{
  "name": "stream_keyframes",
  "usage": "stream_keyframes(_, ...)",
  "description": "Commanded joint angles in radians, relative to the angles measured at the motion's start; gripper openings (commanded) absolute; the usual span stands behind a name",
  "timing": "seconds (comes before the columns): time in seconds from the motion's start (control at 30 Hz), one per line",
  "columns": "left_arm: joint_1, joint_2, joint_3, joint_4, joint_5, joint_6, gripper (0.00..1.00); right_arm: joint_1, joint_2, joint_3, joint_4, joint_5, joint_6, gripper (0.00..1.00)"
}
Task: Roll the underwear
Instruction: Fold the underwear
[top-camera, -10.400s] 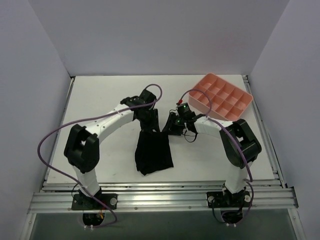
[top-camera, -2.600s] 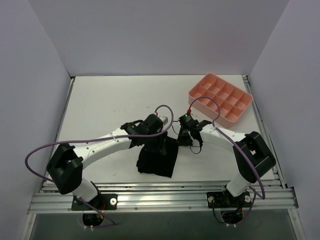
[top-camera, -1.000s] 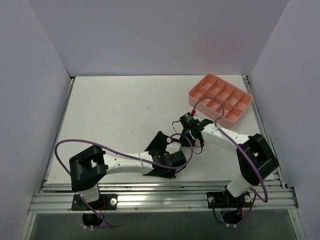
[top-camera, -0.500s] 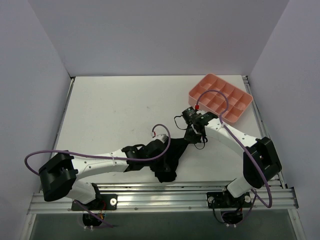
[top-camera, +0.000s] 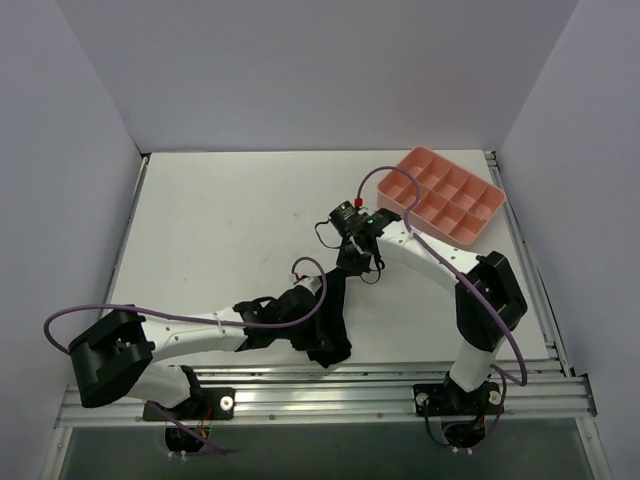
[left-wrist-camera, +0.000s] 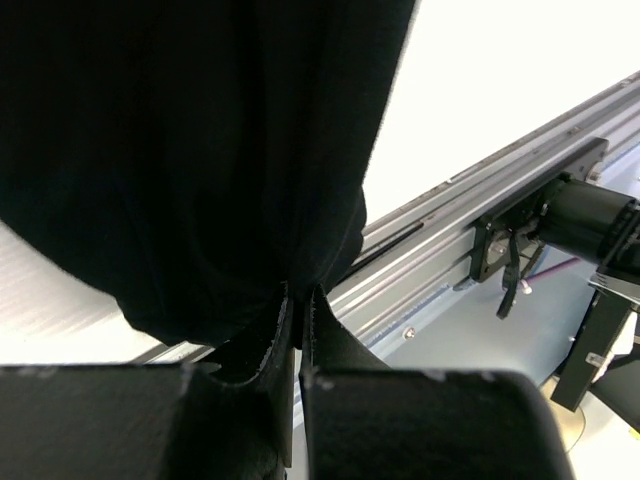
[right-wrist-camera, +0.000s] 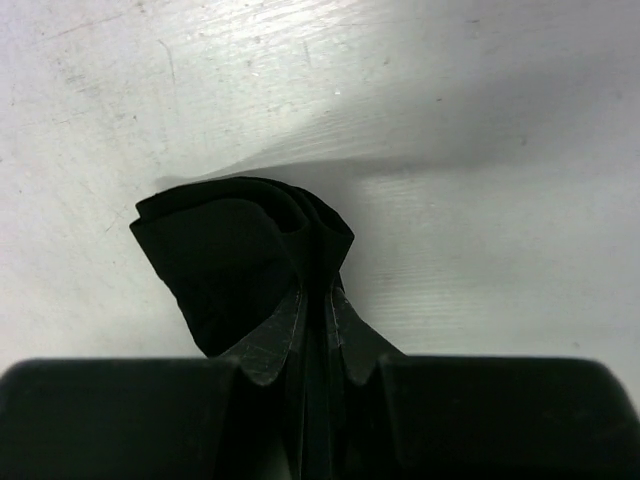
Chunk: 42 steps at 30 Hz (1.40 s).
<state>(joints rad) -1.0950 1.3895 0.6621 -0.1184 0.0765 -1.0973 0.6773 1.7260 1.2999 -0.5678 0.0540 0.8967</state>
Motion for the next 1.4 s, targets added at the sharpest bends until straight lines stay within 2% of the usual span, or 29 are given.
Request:
stream_keyframes(0.0,0.006,-0.055,-0.022,0.046,0.031,-0.015,0.03,0.019,0.047,0.064,-0.014,0.007,0.028,0.0)
stream_keyframes(0.07,0.007,-0.067,-0.044,0.054,0.029,-0.022,0.06,0.031,0.078,0.091,-0.004,-0.003,0.027,0.0)
stream_keyframes(0.1,0.009,-0.079,-0.05,0.057,0.025,-0.021,0.14,0.037,0.09,0.101,-0.006,-0.003,0.025,0.0)
stream_keyframes(0.17,0.024,-0.096,-0.05,0.027,0.025,-0.01,0.2,0.045,0.109,0.117,-0.009,-0.005,0.022,0.0)
stream_keyframes(0.23,0.073,-0.147,-0.047,-0.027,0.028,0.002,0.34,0.05,0.122,0.118,-0.004,-0.005,0.021,0.0)
stream_keyframes(0.33,0.164,-0.24,-0.042,-0.101,0.034,0.037,0.45,0.053,0.126,0.113,0.002,-0.003,0.019,0.0)
stream_keyframes(0.43,0.262,-0.306,-0.024,-0.197,0.036,0.092,0.5,0.053,0.133,0.114,0.005,-0.002,0.005,0.0)
stream_keyframes(0.57,0.403,-0.307,0.002,-0.271,0.066,0.168,0.5,0.051,0.147,0.122,0.005,0.001,-0.018,0.0)
stream_keyframes(0.77,0.584,-0.156,0.07,-0.284,0.124,0.276,0.5,0.053,0.152,0.145,-0.007,0.009,-0.035,0.0)
stream_keyframes(0.9,0.619,-0.025,0.123,-0.262,0.158,0.309,0.5,0.054,0.147,0.153,-0.01,0.006,-0.039,0.0)
stream_keyframes(1.3,0.646,0.17,0.185,-0.102,0.221,0.324,0.5,0.073,0.159,0.16,0.003,-0.019,-0.065,0.0)
stream_keyframes(1.37,0.652,0.2,0.2,-0.101,0.226,0.329,0.46,0.079,0.168,0.168,0.005,-0.022,-0.071,0.0)
